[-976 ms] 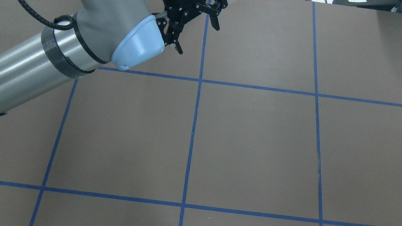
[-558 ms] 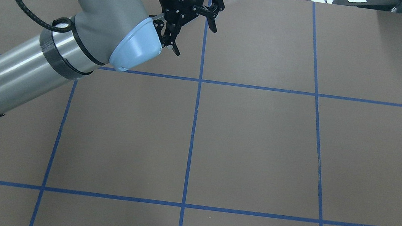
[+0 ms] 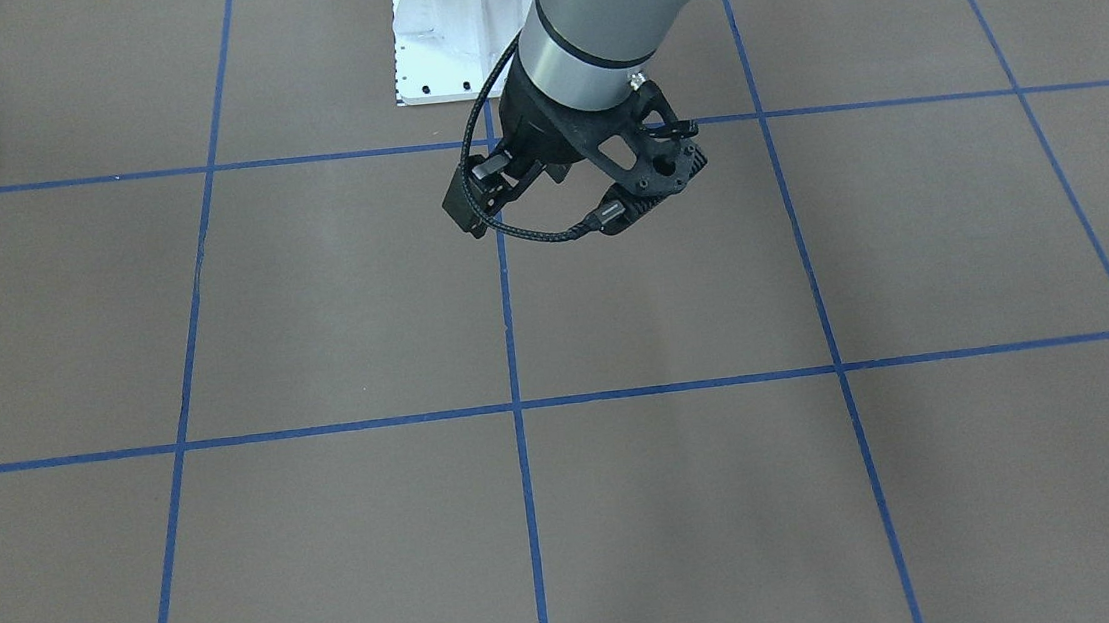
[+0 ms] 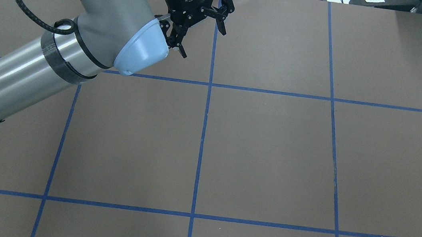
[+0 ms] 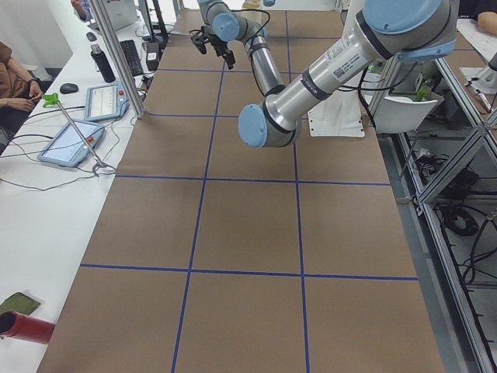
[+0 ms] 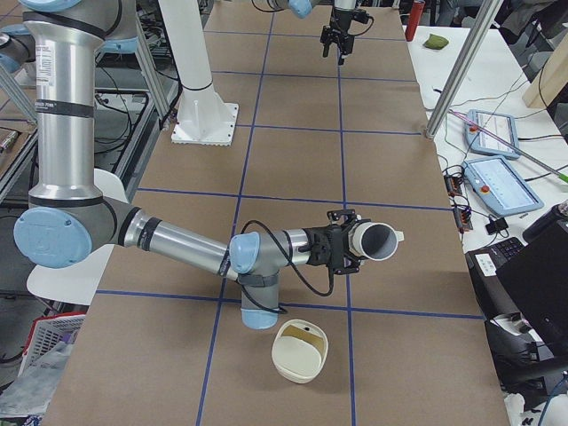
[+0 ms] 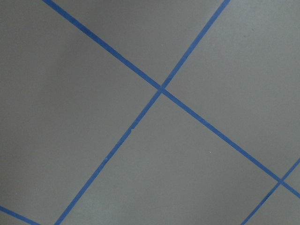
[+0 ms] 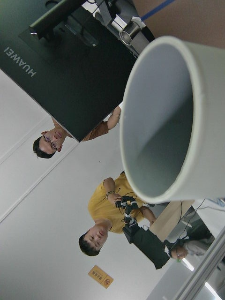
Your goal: Left arm hands cup to right arm to dump lemon
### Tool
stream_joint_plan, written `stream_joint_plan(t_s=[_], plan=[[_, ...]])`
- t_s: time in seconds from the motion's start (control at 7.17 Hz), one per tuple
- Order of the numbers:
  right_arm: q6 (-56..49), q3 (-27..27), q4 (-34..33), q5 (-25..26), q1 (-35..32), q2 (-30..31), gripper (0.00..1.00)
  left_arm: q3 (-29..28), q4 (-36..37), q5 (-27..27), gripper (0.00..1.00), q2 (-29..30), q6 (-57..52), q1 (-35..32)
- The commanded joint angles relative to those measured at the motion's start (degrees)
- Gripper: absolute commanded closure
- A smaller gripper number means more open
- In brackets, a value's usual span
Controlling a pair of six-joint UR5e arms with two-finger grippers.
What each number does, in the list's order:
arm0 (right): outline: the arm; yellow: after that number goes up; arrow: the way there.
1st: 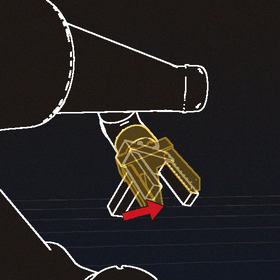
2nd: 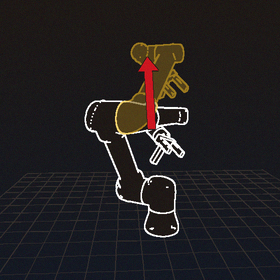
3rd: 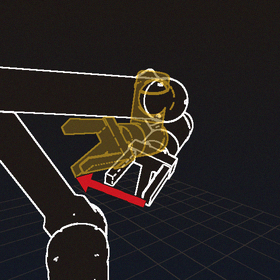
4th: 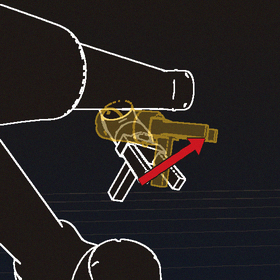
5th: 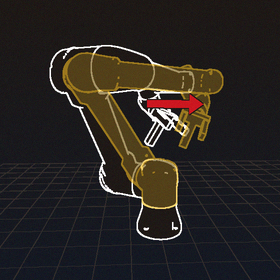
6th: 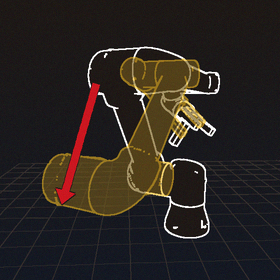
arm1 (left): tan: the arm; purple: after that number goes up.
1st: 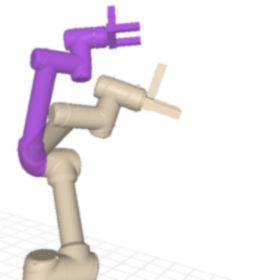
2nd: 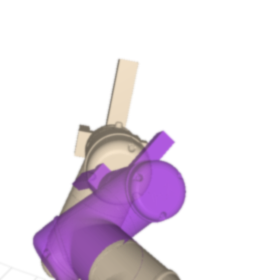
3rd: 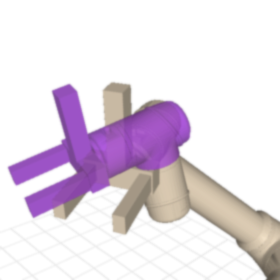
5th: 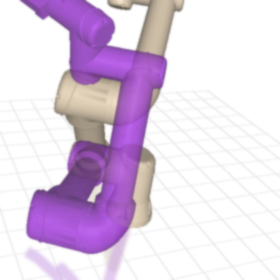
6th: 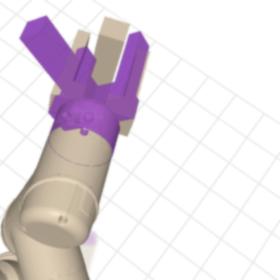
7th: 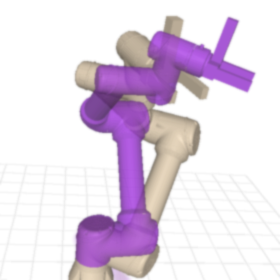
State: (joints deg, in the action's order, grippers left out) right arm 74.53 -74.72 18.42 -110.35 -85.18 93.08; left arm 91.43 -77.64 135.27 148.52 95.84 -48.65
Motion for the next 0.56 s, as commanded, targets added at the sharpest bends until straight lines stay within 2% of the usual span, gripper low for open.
stream_joint_plan(t_s=[0.0,0.28,0.42], plan=[[-3.6,-1.9,-10.5,0.5,1.7,-5.7,1.00,0.1,0.0,0.0,0.00,-0.2,-0.1,-0.4],[-9.1,-3.8,-20.9,1.1,4.0,-11.1,1.00,0.1,0.0,-0.1,0.00,-0.2,-1.2,-1.7],[-13.3,-4.1,-24.2,3.4,6.6,-12.8,1.00,0.5,0.1,-0.1,0.00,-0.1,-2.8,-2.1]])
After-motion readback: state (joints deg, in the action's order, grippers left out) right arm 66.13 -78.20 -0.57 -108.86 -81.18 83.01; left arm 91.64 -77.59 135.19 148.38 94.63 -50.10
